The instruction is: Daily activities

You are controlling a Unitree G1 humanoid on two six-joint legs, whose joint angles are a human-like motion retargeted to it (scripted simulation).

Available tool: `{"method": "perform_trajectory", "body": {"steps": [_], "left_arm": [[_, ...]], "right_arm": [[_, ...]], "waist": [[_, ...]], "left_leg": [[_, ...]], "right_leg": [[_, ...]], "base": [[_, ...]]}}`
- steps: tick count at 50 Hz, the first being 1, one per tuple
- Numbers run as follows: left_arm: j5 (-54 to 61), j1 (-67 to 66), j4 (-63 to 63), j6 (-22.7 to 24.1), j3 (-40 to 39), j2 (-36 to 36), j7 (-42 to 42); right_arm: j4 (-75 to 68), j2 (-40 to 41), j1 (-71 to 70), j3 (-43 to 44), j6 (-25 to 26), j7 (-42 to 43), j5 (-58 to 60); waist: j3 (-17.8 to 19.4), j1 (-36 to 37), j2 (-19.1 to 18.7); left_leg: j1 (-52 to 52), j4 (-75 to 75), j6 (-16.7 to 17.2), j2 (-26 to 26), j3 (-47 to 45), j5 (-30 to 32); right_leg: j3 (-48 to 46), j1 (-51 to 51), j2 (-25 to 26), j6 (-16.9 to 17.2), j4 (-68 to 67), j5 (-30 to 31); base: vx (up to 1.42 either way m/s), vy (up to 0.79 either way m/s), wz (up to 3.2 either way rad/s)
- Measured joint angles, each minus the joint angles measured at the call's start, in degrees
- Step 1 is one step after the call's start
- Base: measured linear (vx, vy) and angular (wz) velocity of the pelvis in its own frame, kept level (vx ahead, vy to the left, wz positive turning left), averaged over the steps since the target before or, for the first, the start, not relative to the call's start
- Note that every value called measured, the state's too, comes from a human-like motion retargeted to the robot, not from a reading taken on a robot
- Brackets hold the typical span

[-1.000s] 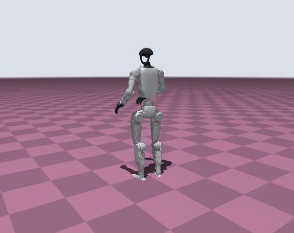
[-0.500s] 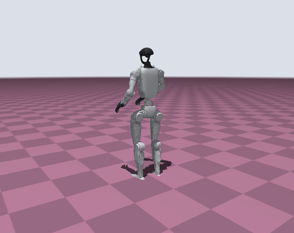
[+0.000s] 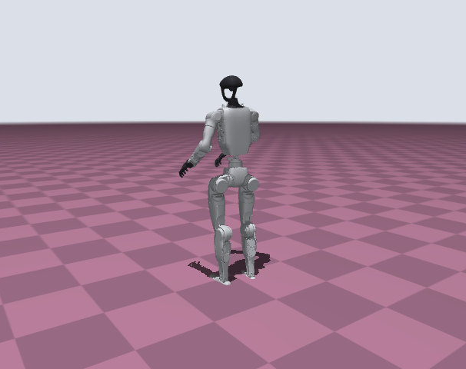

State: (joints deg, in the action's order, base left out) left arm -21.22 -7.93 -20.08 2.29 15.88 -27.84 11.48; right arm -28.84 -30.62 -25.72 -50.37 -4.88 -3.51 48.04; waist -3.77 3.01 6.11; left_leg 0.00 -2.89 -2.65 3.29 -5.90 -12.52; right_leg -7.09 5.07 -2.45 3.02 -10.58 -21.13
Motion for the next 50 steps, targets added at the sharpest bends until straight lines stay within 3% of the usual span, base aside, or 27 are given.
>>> {"method": "perform_trajectory", "body": {"steps": [5,8,10,13,15,18,20,25,27,31,33,50], "left_arm": [[-1.83,-2.92,0.94,-0.6,0.88,2.11,0.31],[-1.14,0.15,1.5,-0.91,-0.43,-1.17,-0.84],[-2.68,-3.36,2.2,-1.17,0.57,1.58,0.05],[-1.85,-0.15,2.71,-1.5,-0.89,-1.66,-0.94],[-3.44,-3.58,3.37,-1.7,0.04,1.16,0.07],[-2.64,-0.42,3.74,-2.05,-1.58,-2.0,-0.77],[-4.37,-3.85,4.39,-2.24,-0.6,0.83,0.4],[-4.14,-0.13,4.89,-2.71,-2.39,-2.99,-0.44],[-6.13,-3.67,5.56,-2.88,-1.29,-0.55,0.73],[-6.18,-0.58,5.93,-3.26,-2.48,-3.96,-0.03],[-8.02,-3.48,6.51,-3.44,-1.34,-1.74,0.87],[-9.9,0.3,8.15,-3.27,-1.02,-6.71,1.8]], "right_arm": [[0.01,1.4,2.6,-1.71,0.74,-0.19,0.89],[0.51,-0.5,-1.62,-0.99,0.39,-1.04,-0.68],[0.22,1.39,2.08,-2.34,1.15,-0.45,0.26],[0.67,-0.36,-2.22,-1.38,0.83,-1.18,-1.38],[0.3,1.64,1.54,-2.46,1.66,-0.28,-0.66],[0.59,0.06,-2.66,-1.13,1.48,-0.74,-2.55],[0.16,2.13,1.16,-2.08,2.4,0.39,-1.92],[0.55,0.5,-3.92,-0.43,2.3,0.14,-4.08],[0.14,2.19,-0.32,-1.66,3.0,1.32,-2.79],[0.77,0.57,-4.76,-0.77,2.51,0.85,-3.54],[0.76,1.93,-1.65,-1.87,2.93,1.79,-2.29],[5.52,-1.42,-8.11,0.01,0.82,5.3,-2.68]], "waist": [[-0.52,-0.02,-0.33],[-0.04,-0.12,-0.25],[-0.74,-0.1,-0.34],[-0.28,-0.28,-0.23],[-0.94,-0.29,-0.32],[-0.51,-0.53,-0.22],[-1.12,-0.53,-0.29],[-0.53,-0.9,-0.27],[-1.31,-0.87,-0.39],[-0.75,-1.07,-0.33],[-1.36,-0.99,-0.52],[-1.08,-1.13,-1.1]], "left_leg": [[1.3,-1.06,-0.18,0.18,-0.62,1.41],[-0.03,0.14,0.01,-0.21,-0.01,-0.27],[1.57,-1.04,-0.2,0.27,-0.72,1.28],[0.18,0.14,0.06,-0.17,-0.13,-0.34],[1.76,-1.04,-0.09,0.29,-0.82,1.22],[0.31,0.14,0.14,-0.19,-0.27,-0.39],[1.92,-1.03,-0.06,0.27,-0.98,1.15],[0.17,0.22,0.21,-0.48,-0.47,-0.54],[1.76,-0.78,0.05,-0.01,-1.12,0.7],[0.39,0.21,0.24,-0.57,-0.77,-0.7],[1.76,-0.72,0.08,-0.22,-1.36,0.51],[0.18,0.25,0.26,-0.78,-1.17,-1.3]], "right_leg": [[0.39,-0.14,-0.51,-0.14,-1.24,0.34],[0.06,-0.66,0.33,-0.31,1.33,0.62],[0.51,-0.16,-0.61,-0.19,-1.77,0.0],[0.17,-0.7,0.28,-0.38,0.97,0.41],[0.55,-0.19,-0.64,-0.28,-2.13,-0.2],[0.19,-0.72,0.29,-0.45,0.76,0.29],[0.57,-0.22,-0.65,-0.34,-2.38,-0.33],[0.15,-1.07,0.64,-0.56,1.82,0.94],[0.49,-0.74,-0.24,-0.44,-1.15,0.17],[0.22,-1.28,0.75,-0.68,1.9,1.0],[0.49,-1.11,0.02,-0.61,-0.31,0.64],[0.26,-1.85,1.11,-1.16,3.56,1.94]], "base": [[-0.01,0.0,-0.02],[0.02,0.0,0.05],[-0.03,0.0,-0.05],[0.02,0.0,0.04],[-0.03,0.0,-0.05],[0.02,0.0,0.04],[-0.03,0.0,-0.05],[0.01,0.0,0.02],[0.0,0.0,0.0],[0.01,0.0,0.02],[0.0,0.0,0.0],[0.01,0.0,0.01]]}}
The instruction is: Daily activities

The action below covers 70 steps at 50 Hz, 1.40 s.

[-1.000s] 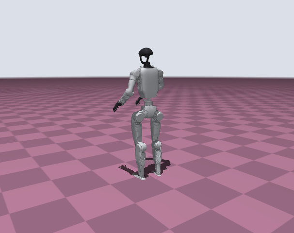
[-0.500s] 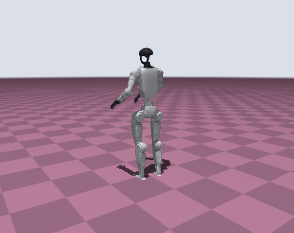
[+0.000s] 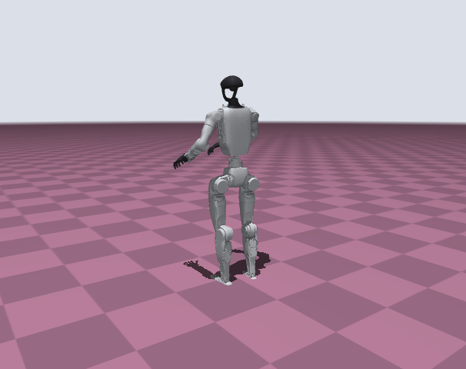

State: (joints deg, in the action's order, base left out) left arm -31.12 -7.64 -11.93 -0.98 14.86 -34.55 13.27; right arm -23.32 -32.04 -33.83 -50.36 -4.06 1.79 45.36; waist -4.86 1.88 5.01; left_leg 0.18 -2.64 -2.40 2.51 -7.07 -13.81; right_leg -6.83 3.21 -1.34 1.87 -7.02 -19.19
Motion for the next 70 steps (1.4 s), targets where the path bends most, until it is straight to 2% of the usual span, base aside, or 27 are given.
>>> {"method": "perform_trajectory", "body": {"steps": [3,5,7,10,38,60,70], "left_arm": [[0.16,0.15,0.13,0.25,0.34,-0.08,0.52],[-1.29,-3.94,0.57,0.4,2.12,3.41,1.98],[-0.2,-1.43,0.49,0.51,1.07,0.56,1.52],[0.6,-0.19,0.46,0.7,0.94,-0.09,1.43],[4.14,-1.31,1.82,0.85,-0.2,0.73,3.4],[6.3,-3.32,3.87,-1.61,-1.98,-0.17,1.13],[10.39,-3.78,4.18,-2.13,-5.19,1.87,2.58]], "right_arm": [[0.46,-0.29,0.09,0.21,-0.24,0.91,-0.34],[0.26,1.34,5.06,-1.16,0.21,2.58,1.0],[0.6,-0.29,1.73,-0.33,-0.2,2.69,-0.08],[0.95,-0.61,0.64,0.12,-0.43,2.9,-1.12],[1.95,-0.76,0.91,1.61,0.67,7.24,-3.9],[0.24,0.93,-1.38,-0.71,3.29,0.55,-6.21],[0.94,1.71,-1.51,-0.16,4.26,0.93,-7.55]], "waist": [[-0.06,0.11,-0.14],[-1.12,0.34,-0.56],[-0.74,0.23,-0.32],[-0.33,0.2,-0.24],[-1.23,0.04,0.45],[-0.91,-0.38,2.46],[-0.54,-0.29,3.7]], "left_leg": [[-0.1,0.0,0.03,-0.06,-0.03,-0.13],[1.61,-1.18,-0.14,0.41,-0.6,1.39],[0.47,-0.19,0.0,0.22,-0.13,-0.16],[-0.13,-0.01,0.06,0.02,-0.13,-0.35],[-0.44,0.03,-0.31,-0.12,-1.09,-0.87],[0.57,0.27,-0.79,-0.15,-2.76,-1.23],[0.96,1.26,-1.01,-0.21,-3.23,-1.74]], "right_leg": [[-0.03,-0.14,0.1,-0.07,0.51,0.28],[0.16,0.21,-0.91,0.03,-2.66,-0.42],[0.07,0.25,-0.3,-0.06,-1.41,-0.77],[0.02,0.29,-0.02,-0.2,-0.41,-0.2],[0.9,1.08,0.22,-0.69,-0.84,-0.09],[2.35,2.01,0.24,-1.13,-3.75,-1.47],[2.84,1.97,0.24,-1.45,-4.95,-2.23]], "base": [[0.0,0.0,0.0],[0.0,0.0,0.0],[0.04,0.0,0.05],[0.0,0.0,0.0],[0.0,0.0,0.0],[0.0,0.0,0.0],[0.0,0.0,0.0]]}}
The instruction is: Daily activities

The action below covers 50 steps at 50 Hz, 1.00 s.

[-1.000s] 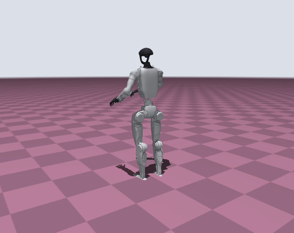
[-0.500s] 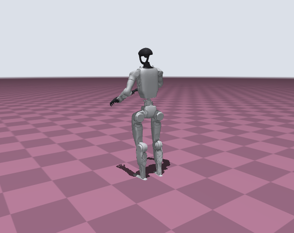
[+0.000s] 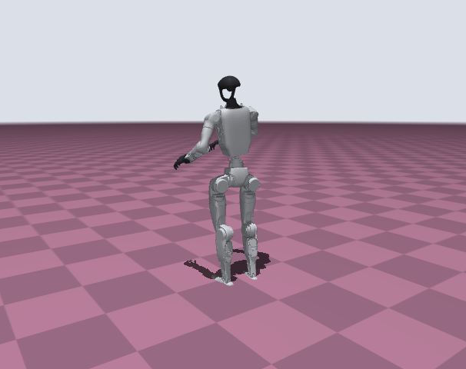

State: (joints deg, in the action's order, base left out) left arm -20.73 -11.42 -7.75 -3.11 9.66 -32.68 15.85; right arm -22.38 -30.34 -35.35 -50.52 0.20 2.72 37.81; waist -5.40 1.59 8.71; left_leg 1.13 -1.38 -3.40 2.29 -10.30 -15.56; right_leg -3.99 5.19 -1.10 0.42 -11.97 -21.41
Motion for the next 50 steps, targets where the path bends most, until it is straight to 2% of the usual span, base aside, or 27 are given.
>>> {"method": "perform_trajectory", "body": {"steps": [13,30,50], "left_arm": [[6.85,0.51,0.63,0.13,-3.28,1.73,0.94],[11.37,1.2,0.78,0.08,-3.43,2.87,-0.79],[9.37,2.35,1.75,-0.5,-2.65,1.77,-4.08]], "right_arm": [[0.78,0.41,-0.29,0.42,0.47,0.23,-0.54],[0.23,0.35,0.07,0.53,1.57,-2.36,-2.75],[-1.02,0.38,0.98,2.74,3.16,-7.48,-5.65]], "waist": [[1.05,0.65,1.27],[1.68,1.09,1.45],[1.5,1.53,0.9]], "left_leg": [[0.31,1.68,-0.36,-0.07,-0.22,-0.94],[0.61,1.55,-0.47,0.0,0.76,-0.98],[0.04,0.77,-0.28,0.23,1.82,-0.37]], "right_leg": [[0.38,-0.31,-0.03,-0.45,-1.33,-0.73],[-0.02,-0.4,-0.1,-0.76,-2.17,-1.05],[-1.19,0.12,-0.45,-0.14,-1.93,-0.67]], "base": [[0.0,0.0,0.0],[0.0,0.0,0.0],[0.0,0.0,0.0]]}}
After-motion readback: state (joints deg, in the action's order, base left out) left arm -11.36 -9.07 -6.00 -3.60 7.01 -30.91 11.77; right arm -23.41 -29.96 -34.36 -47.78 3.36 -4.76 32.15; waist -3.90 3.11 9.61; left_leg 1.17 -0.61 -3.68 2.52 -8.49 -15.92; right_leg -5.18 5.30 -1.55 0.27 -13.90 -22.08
